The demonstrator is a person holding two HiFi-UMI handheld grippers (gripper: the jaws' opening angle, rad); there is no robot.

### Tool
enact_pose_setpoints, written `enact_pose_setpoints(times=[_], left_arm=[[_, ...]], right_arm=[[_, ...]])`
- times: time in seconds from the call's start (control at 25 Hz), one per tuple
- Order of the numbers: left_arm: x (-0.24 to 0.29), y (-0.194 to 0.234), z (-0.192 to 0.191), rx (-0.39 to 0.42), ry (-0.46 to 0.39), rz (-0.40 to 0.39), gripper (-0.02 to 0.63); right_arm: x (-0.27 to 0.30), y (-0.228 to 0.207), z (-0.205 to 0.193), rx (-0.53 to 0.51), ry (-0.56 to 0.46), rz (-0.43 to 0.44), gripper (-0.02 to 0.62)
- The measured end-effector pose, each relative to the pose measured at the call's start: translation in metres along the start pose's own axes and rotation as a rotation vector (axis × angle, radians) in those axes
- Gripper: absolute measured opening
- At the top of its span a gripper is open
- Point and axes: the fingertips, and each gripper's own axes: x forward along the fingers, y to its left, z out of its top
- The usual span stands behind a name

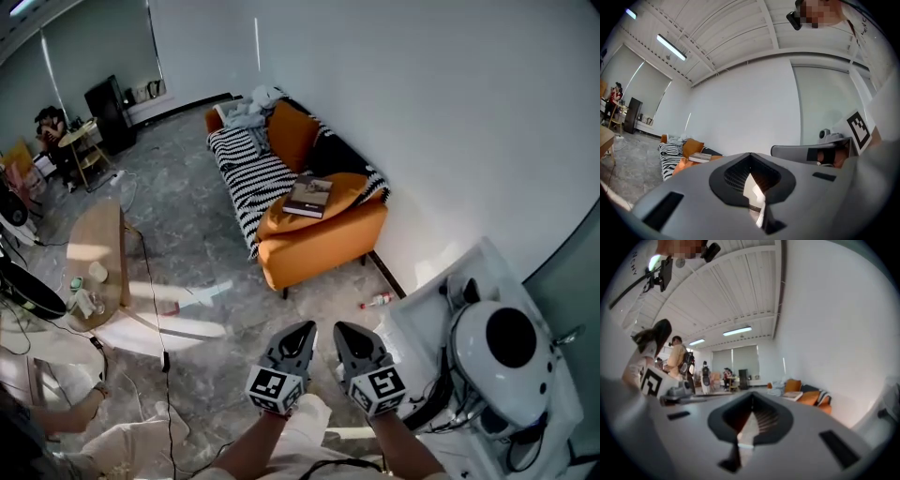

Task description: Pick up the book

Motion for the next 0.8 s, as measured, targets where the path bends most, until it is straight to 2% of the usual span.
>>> enact_pose_setpoints(times=[0.44, 0.8], left_arm=[[0.092, 0.069, 0.008, -0.02, -0.005, 0.043, 0.023], [0.136, 0.116, 0.012, -0.002, -0.013, 0.075, 0.023]], right_arm=[[0.091, -0.068, 0.017, -0.034, 0.02, 0.059, 0.014], [0.143, -0.101, 0.018, -0.028, 0.012, 0.077, 0.014]])
